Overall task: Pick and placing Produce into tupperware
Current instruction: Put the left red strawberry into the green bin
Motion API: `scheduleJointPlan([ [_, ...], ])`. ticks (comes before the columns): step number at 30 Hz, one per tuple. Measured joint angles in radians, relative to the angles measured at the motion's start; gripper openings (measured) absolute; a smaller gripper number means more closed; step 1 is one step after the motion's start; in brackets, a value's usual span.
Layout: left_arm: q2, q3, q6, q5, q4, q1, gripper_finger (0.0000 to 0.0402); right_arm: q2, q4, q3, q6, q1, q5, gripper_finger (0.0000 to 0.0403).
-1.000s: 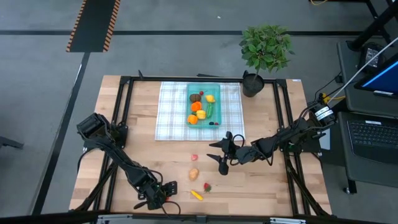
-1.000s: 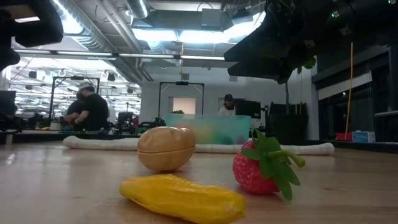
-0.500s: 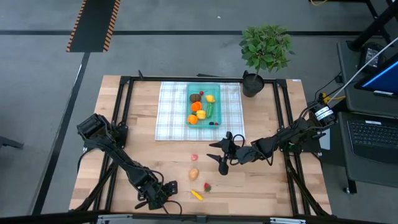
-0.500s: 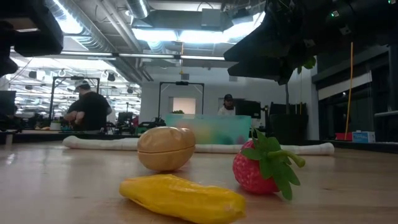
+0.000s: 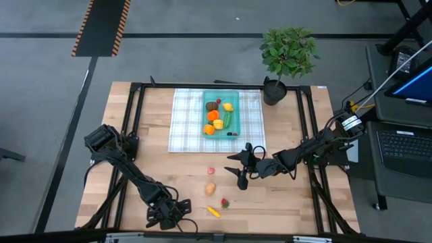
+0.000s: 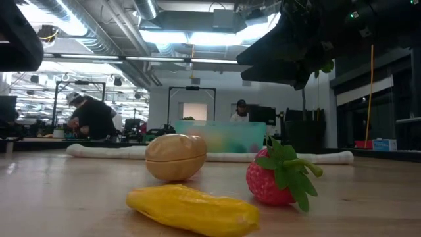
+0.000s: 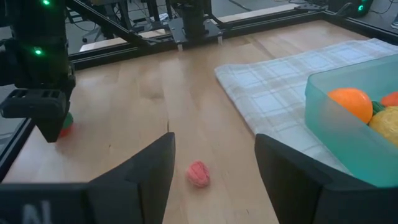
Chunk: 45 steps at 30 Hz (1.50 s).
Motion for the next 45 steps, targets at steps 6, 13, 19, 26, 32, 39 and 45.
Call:
scheduleJointPlan([
  [6,0.0,0.0,-0.01,0.004,-0.012,0.0,0.0228,0.0,0.0,0.0,0.0,0.0,0.0,0.0222],
  [13,0.001,0.0,-0.068,0.011,-0.031,0.005,0.0202,0.0,0.0,0.0,0.0,0.0,0.0,0.0222],
  [19,0.001,-0.001,-0.083,0.002,-0.033,0.005,0.0188,0.0,0.0,0.0,0.002,0.0,0.0,0.0222],
  [26,-0.009,-0.002,-0.151,-0.049,-0.038,0.003,0.0191,0.0,0.0,0.0,0.002,0.0,0.0,0.0223],
  [32,-0.056,-0.01,-0.204,-0.189,-0.073,0.012,0.0188,0.0,0.002,0.0,0.003,0.0,0.0,0.0222],
  [39,-0.119,-0.008,-0.328,-0.254,-0.07,0.04,0.0187,0.0,0.002,0.0,0.004,0.0,-0.001,0.0222],
  [45,-0.187,-0.006,-0.401,-0.276,-0.061,0.07,0.0186,0.0,0.005,0.0,0.005,0.0,-0.001,0.0222],
])
